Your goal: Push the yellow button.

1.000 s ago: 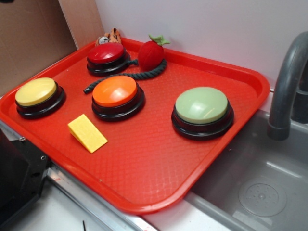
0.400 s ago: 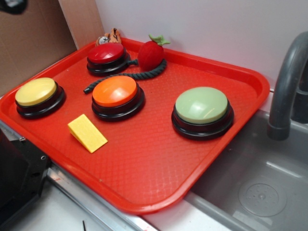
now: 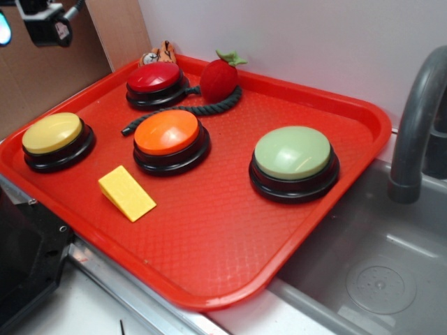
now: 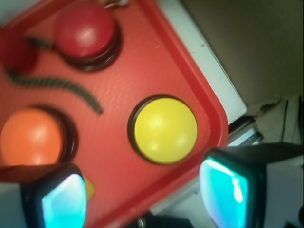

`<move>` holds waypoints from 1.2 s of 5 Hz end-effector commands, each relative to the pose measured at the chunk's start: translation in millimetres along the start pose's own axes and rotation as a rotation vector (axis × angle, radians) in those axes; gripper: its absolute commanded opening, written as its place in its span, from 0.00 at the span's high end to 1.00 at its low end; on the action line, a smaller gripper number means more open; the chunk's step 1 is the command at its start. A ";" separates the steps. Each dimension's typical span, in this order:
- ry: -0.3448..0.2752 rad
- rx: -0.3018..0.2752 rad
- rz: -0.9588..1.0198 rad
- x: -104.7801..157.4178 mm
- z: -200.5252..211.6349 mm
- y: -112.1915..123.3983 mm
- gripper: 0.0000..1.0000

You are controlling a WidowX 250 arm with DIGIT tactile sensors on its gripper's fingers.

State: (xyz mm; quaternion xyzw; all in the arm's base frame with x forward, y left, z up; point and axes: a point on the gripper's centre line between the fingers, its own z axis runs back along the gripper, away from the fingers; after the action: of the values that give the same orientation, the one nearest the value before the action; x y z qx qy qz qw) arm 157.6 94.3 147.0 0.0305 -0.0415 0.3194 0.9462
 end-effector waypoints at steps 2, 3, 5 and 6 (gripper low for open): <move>-0.103 -0.002 0.283 7.4 -63.3 28.9 0.00; -0.081 0.003 0.280 9.2 -83.4 28.1 0.00; -0.028 0.065 0.258 -3.8 -104.5 27.5 0.00; -0.023 0.092 0.254 -7.3 -104.6 26.1 0.00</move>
State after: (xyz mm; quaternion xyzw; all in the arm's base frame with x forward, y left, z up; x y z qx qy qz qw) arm 159.3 123.0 45.8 0.0744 -0.0596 0.4321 0.8968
